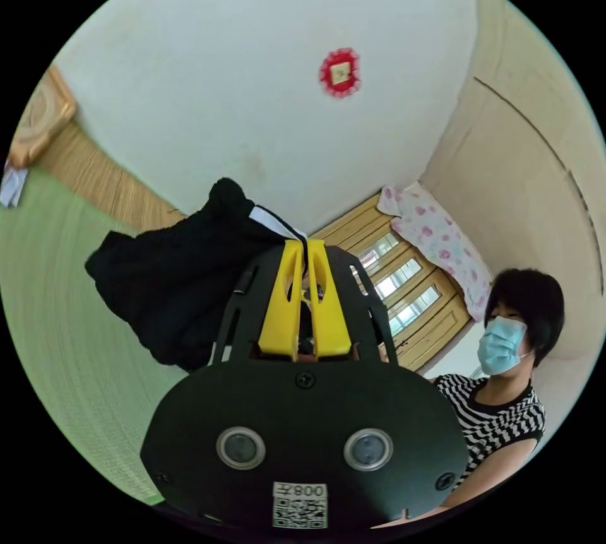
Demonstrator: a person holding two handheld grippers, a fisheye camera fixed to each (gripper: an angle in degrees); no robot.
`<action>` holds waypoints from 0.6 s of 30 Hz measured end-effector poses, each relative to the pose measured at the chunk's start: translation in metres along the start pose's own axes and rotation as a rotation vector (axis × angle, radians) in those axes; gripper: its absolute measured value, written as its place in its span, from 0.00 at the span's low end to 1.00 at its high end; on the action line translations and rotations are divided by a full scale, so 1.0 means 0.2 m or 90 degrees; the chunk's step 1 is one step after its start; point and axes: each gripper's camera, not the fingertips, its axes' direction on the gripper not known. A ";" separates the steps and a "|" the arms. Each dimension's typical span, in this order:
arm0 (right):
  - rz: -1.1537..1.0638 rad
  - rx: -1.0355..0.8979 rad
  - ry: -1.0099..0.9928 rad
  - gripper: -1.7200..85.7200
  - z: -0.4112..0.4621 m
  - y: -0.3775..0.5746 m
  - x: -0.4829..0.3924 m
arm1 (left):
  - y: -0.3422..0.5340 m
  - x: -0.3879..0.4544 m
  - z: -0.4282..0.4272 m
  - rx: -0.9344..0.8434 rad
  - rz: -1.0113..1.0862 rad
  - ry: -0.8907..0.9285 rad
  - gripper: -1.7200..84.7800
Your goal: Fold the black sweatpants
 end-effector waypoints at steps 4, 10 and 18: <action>0.023 0.043 -0.046 0.02 -0.22 0.20 0.15 | 0.11 0.10 -0.24 0.066 0.018 -0.052 0.03; 0.160 -0.077 -0.134 0.02 -0.04 0.84 0.54 | 0.54 -0.12 -0.54 0.025 -0.185 -0.269 0.04; 0.394 -0.201 -0.181 0.02 0.24 1.47 0.88 | 0.96 -0.28 -0.69 0.059 -0.443 -0.400 0.04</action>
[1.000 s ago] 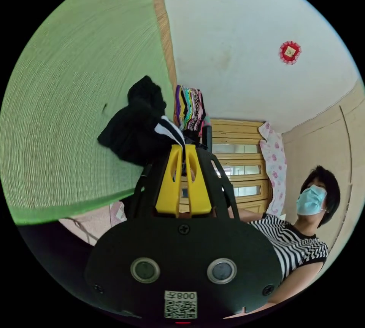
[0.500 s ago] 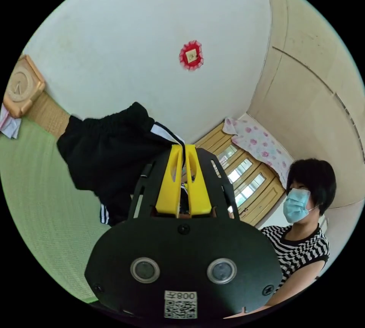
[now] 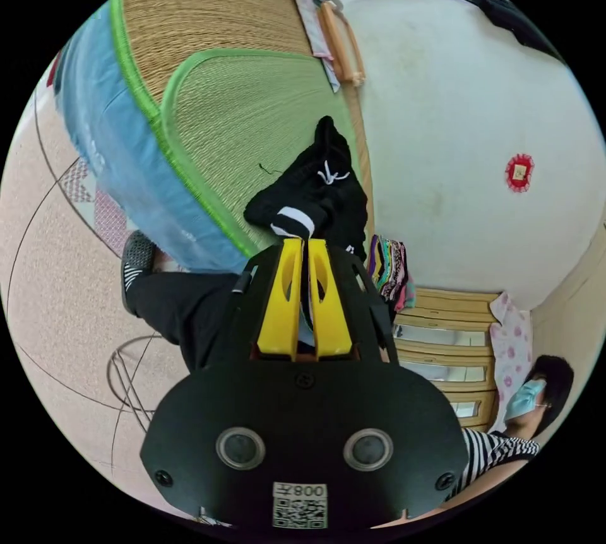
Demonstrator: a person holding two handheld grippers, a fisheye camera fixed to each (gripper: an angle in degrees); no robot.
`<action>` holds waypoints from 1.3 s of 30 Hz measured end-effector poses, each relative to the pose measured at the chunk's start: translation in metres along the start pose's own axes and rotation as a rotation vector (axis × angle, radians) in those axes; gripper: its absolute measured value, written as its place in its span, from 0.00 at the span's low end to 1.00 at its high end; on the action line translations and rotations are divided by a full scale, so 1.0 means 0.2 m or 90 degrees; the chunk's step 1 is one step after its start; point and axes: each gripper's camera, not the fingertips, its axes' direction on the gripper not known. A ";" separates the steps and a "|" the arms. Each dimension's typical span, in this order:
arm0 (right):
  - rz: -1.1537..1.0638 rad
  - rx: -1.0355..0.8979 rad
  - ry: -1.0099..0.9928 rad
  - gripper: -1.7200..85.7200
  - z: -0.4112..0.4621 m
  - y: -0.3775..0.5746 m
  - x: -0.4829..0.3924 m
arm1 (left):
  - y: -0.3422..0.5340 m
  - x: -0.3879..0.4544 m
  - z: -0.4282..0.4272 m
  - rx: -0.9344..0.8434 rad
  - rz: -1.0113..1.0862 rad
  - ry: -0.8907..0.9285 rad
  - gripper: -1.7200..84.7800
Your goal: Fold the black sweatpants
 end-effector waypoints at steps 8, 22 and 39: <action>-0.016 0.038 0.089 0.02 -0.16 -0.05 -0.06 | 0.00 0.17 0.02 -0.008 0.067 -0.099 0.06; -0.241 -0.054 0.221 0.06 0.41 -0.48 -0.82 | 0.05 0.32 0.00 0.048 0.035 -0.149 0.11; -0.232 -0.057 0.367 0.08 1.09 -0.82 -1.44 | -0.19 1.06 0.61 -0.140 0.366 -0.179 0.11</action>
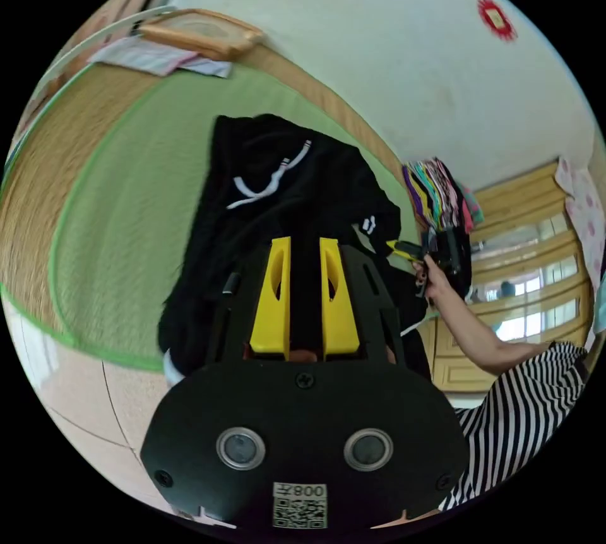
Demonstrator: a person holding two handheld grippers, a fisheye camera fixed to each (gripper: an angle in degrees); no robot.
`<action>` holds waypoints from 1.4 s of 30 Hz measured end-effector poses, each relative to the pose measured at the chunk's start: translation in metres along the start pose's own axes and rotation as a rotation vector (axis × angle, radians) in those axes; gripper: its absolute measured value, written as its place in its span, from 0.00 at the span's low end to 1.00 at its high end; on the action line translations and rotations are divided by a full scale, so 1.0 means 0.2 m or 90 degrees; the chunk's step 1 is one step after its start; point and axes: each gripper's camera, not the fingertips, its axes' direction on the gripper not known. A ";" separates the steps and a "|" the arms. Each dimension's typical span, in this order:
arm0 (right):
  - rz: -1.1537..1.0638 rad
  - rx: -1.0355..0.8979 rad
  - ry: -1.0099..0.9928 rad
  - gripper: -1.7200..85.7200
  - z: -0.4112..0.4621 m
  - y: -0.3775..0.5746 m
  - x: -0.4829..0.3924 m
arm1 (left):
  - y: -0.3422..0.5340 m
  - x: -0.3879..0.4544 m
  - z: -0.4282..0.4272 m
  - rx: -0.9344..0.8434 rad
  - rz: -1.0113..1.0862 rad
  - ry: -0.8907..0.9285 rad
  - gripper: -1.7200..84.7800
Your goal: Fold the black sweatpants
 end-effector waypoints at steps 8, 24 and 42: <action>-0.061 -0.045 0.062 0.03 -0.08 -0.15 -0.29 | -0.21 0.15 0.22 -0.037 -0.005 0.083 0.07; -0.273 0.150 0.450 0.03 -1.11 -0.34 -0.70 | -0.44 0.21 0.12 -0.018 -0.045 0.100 0.06; 0.087 -0.009 0.277 0.07 -0.81 -0.26 -0.02 | -0.65 0.33 0.07 -0.115 -0.019 -0.068 0.03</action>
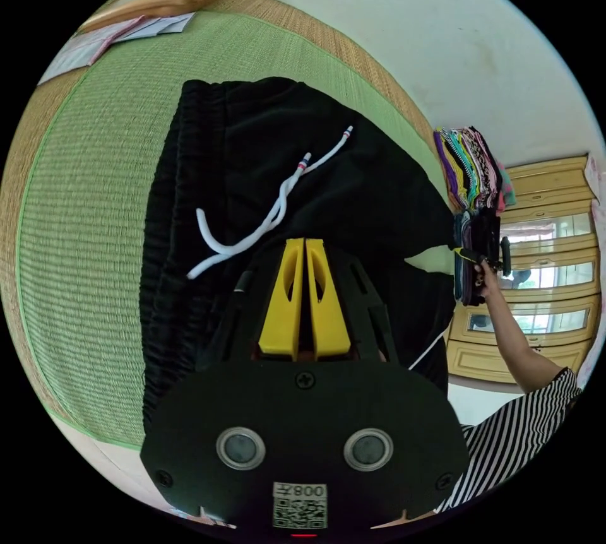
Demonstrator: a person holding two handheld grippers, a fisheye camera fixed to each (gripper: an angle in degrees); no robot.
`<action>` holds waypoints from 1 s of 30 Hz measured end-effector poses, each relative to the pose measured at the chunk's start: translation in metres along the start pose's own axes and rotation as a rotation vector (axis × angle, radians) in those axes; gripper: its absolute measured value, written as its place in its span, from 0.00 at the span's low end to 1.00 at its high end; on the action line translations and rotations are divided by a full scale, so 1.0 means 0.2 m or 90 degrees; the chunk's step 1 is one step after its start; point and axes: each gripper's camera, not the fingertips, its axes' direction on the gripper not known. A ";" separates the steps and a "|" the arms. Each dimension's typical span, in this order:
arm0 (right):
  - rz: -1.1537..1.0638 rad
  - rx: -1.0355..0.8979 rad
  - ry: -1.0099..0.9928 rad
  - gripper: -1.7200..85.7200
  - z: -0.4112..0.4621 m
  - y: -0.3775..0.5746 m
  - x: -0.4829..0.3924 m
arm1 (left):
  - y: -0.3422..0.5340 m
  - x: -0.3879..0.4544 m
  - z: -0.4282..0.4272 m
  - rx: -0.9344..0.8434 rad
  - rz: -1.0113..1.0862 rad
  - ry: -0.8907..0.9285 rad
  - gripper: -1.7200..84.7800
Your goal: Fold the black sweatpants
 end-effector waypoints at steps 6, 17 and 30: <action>-0.051 0.036 -0.106 0.05 -0.02 0.05 -0.15 | 0.00 0.05 -0.11 -0.008 0.009 -0.072 0.02; -0.208 0.008 -0.156 0.02 0.15 0.01 -0.83 | -0.04 0.07 -0.25 0.014 -0.008 -0.130 0.02; -0.210 0.017 -0.176 0.02 0.21 0.01 -0.96 | -0.18 0.17 -0.40 0.082 0.006 -0.105 0.02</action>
